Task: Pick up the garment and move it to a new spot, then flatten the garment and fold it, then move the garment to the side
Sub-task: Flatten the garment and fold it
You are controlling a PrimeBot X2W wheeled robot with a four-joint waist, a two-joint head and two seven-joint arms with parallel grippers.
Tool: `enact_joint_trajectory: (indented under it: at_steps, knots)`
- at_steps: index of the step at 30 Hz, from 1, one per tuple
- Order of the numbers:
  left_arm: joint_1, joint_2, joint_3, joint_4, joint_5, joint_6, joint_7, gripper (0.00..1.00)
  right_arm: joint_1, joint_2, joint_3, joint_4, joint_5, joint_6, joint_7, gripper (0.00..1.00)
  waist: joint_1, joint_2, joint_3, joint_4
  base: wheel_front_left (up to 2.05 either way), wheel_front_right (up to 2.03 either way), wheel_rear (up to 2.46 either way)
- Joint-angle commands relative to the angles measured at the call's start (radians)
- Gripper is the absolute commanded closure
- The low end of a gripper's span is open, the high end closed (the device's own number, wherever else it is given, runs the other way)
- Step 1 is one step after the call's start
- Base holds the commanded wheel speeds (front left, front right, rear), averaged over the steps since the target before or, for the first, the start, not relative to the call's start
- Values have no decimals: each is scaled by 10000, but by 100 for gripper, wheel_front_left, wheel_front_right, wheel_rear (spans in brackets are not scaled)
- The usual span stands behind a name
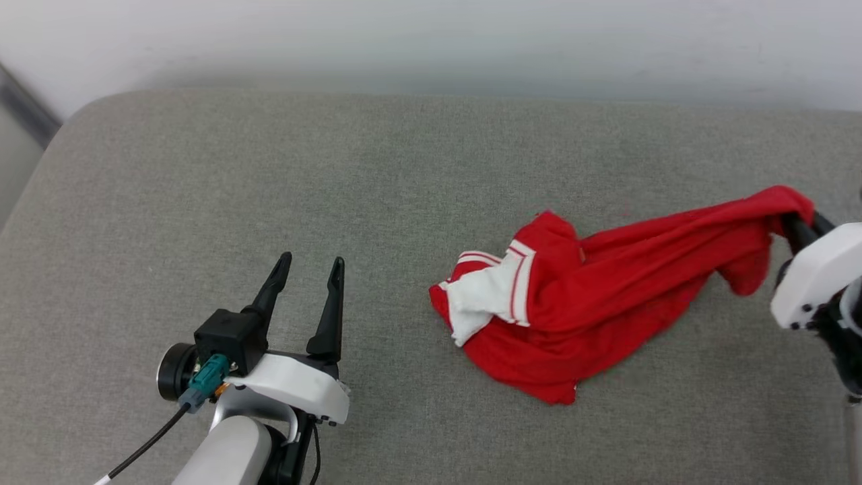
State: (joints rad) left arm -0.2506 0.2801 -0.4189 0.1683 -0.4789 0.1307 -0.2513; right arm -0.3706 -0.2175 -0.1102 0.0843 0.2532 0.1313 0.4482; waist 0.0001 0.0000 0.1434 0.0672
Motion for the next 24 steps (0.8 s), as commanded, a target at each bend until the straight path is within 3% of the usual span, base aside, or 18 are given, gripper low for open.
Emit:
enact_joint_trajectory:
  at_steps: [1, 6, 9, 10, 11, 12, 19, 24]
  knots:
    - [-103, 45, 4, 24, 11, -57, -69, 0, -142, -79, -463, 407, -32, -12, -114, 100, -1, 0, 218, 51, 0, 0, 0]
    - [-217, 16, -4, 98, -17, -66, -67, 0, 41, -13, -2258, 2216, -342, -8, -829, 100, -1, 0, 502, 205, 0, 0, 0]
    - [-224, -2, 6, 166, -36, -88, -83, 0, 357, 198, -2777, 3309, -590, -7, -1150, 100, -1, 0, 544, 266, 0, 0, 0]
    - [-213, 2, 23, 185, -42, -78, -81, 0, 430, 333, -2846, 3577, -633, -7, -1300, 91, -1, 0, 526, 256, 0, 0, 0]
    - [-175, 20, 53, 199, -55, -63, -87, 0, 479, 423, -2860, 3765, -700, -7, -1489, 57, -1, 0, 490, 224, 0, 0, 0]
    - [-132, 39, 81, 216, -59, -43, -90, 0, 540, 511, -2876, 3905, -732, -7, -1726, 0, -1, 0, 453, 188, 0, 0, 0]
    - [140, 84, 85, 279, -67, 125, -54, 0, 987, 1093, -2565, 3728, -586, -7, -3856, 0, -1, 0, -163, -115, 0, 0, 0]
    - [454, 112, 43, 288, -144, 192, 3, 0, 1598, 1199, -1963, 2901, -400, -7, -4127, 0, -1, 0, -716, -327, 0, 0, 0]
